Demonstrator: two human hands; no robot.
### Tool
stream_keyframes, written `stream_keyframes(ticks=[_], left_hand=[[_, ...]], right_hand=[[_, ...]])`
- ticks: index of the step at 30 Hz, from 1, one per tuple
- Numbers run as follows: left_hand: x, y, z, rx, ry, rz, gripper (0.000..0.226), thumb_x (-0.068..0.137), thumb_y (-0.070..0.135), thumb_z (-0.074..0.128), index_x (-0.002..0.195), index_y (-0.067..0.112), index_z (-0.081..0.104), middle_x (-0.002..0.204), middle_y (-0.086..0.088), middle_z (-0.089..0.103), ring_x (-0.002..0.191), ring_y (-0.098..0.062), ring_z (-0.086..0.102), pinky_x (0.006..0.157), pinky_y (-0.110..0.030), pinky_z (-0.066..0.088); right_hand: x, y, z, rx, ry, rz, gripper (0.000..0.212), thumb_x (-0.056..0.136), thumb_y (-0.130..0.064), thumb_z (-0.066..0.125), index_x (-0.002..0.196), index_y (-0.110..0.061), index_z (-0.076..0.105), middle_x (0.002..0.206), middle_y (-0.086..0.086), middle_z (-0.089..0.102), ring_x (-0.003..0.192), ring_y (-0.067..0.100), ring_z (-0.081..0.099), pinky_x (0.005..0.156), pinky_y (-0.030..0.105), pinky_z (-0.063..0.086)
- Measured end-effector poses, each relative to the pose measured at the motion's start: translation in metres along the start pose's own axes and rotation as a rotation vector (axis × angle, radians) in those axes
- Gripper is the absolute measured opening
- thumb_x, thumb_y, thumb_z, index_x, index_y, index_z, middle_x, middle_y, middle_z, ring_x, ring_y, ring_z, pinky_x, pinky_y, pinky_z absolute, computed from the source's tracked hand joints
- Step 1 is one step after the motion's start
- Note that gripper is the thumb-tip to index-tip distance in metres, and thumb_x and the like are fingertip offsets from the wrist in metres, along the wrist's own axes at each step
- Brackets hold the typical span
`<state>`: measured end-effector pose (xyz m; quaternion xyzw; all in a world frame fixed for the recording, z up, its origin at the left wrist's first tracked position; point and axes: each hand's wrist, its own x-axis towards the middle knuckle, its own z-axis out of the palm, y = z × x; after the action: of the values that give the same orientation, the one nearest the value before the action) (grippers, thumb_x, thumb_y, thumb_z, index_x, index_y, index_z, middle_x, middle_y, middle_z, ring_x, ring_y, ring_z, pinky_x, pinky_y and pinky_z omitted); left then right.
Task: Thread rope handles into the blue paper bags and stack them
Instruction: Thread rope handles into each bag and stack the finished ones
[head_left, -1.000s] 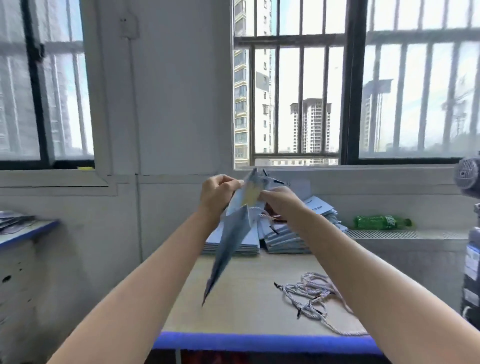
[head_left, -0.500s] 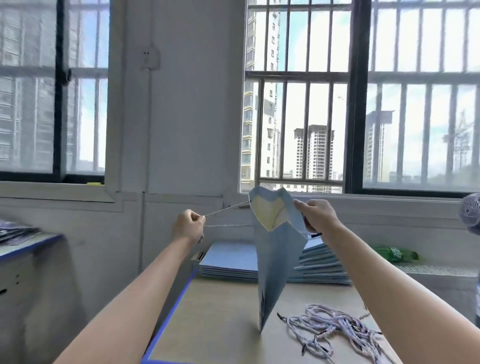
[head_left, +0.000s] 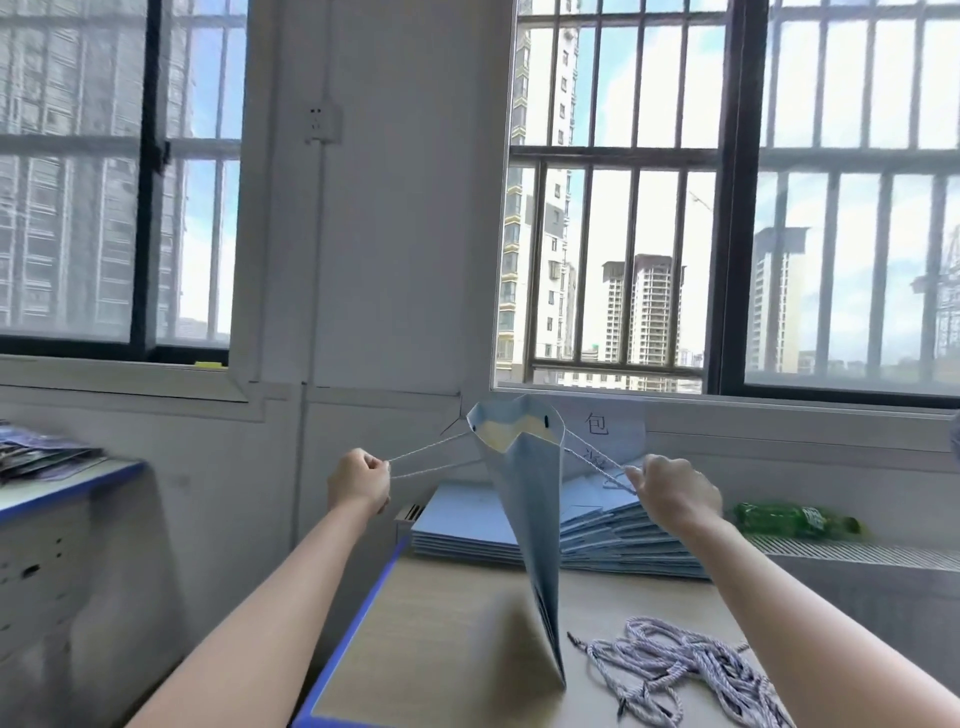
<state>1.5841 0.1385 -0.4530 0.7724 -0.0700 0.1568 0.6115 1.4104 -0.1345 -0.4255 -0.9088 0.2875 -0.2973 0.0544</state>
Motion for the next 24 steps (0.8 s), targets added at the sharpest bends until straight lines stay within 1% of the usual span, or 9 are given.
stream_keyframes(ticks=[2,5,7,9,11,14,17,22,24], left_hand=[[-0.002,0.000,0.004,0.004,-0.023,-0.004,0.026,0.094,0.011,0.051,0.069,0.011,0.044,0.056,-0.007,0.052,0.036,-0.018,0.050,0.052,-0.026,0.043],[-0.006,-0.003,0.007,0.021,-0.054,-0.003,0.024,0.093,0.011,0.053,0.070,0.011,0.046,0.059,-0.006,0.054,0.028,-0.008,0.049,0.050,-0.025,0.047],[-0.009,-0.007,0.008,0.060,-0.078,0.012,0.023,0.091,0.009,0.052,0.069,0.011,0.046,0.061,-0.008,0.056,0.044,-0.020,0.057,0.055,-0.032,0.055],[-0.013,-0.010,0.013,0.163,-0.132,0.064,0.022,0.089,0.008,0.049,0.068,0.012,0.045,0.065,-0.012,0.059,0.062,-0.028,0.060,0.070,-0.042,0.058],[-0.020,-0.013,0.019,0.286,-0.185,0.126,0.021,0.086,0.008,0.048,0.066,0.013,0.045,0.075,-0.018,0.065,0.073,-0.034,0.065,0.073,-0.042,0.056],[-0.028,-0.012,0.028,0.370,-0.205,0.162,0.020,0.084,0.007,0.044,0.065,0.015,0.045,0.077,-0.017,0.068,0.069,-0.031,0.064,0.071,-0.036,0.055],[-0.030,-0.010,0.034,0.430,-0.219,0.182,0.021,0.082,0.006,0.045,0.063,0.015,0.048,0.070,-0.013,0.064,0.067,-0.027,0.058,0.071,-0.034,0.054],[-0.036,-0.016,0.037,0.521,-0.292,0.175,0.022,0.083,0.006,0.047,0.064,0.015,0.053,0.059,-0.005,0.057,0.041,-0.016,0.054,0.040,-0.020,0.045],[-0.037,-0.018,0.040,0.519,-0.308,0.169,0.021,0.082,0.008,0.046,0.064,0.016,0.053,0.057,-0.004,0.058,0.040,-0.016,0.055,0.040,-0.018,0.044]], right_hand=[[-0.001,-0.001,0.007,-0.036,-0.060,0.000,0.041,0.101,-0.036,0.034,0.066,-0.016,0.042,0.094,0.009,0.060,0.078,0.024,0.052,0.075,0.034,0.046],[-0.005,0.002,0.016,-0.051,-0.118,-0.008,0.043,0.101,-0.033,0.031,0.062,-0.016,0.038,0.082,0.005,0.054,0.070,0.021,0.050,0.069,0.032,0.044],[-0.009,0.005,0.023,-0.053,-0.131,-0.058,0.042,0.101,-0.031,0.031,0.062,-0.016,0.038,0.083,0.007,0.058,0.069,0.021,0.050,0.063,0.031,0.038],[-0.016,0.009,0.029,-0.081,-0.116,-0.098,0.041,0.101,-0.032,0.029,0.064,-0.017,0.039,0.091,0.009,0.062,0.075,0.023,0.052,0.060,0.030,0.034],[-0.020,0.012,0.034,-0.102,-0.088,-0.099,0.039,0.102,-0.033,0.027,0.075,-0.014,0.048,0.095,0.009,0.064,0.079,0.024,0.055,0.059,0.030,0.034],[-0.022,0.014,0.037,-0.100,-0.099,-0.058,0.039,0.102,-0.034,0.027,0.089,-0.012,0.057,0.102,0.009,0.064,0.083,0.024,0.055,0.065,0.030,0.036],[-0.019,0.017,0.038,-0.079,-0.125,-0.025,0.039,0.101,-0.034,0.030,0.075,-0.013,0.050,0.104,0.010,0.063,0.082,0.025,0.053,0.068,0.031,0.038],[-0.015,0.024,0.043,-0.035,-0.145,0.001,0.039,0.100,-0.036,0.031,0.094,-0.010,0.059,0.108,0.012,0.062,0.093,0.027,0.059,0.070,0.031,0.040],[-0.015,0.023,0.044,-0.022,-0.158,0.012,0.038,0.100,-0.037,0.032,0.094,-0.011,0.058,0.109,0.012,0.062,0.095,0.027,0.059,0.071,0.031,0.039]])
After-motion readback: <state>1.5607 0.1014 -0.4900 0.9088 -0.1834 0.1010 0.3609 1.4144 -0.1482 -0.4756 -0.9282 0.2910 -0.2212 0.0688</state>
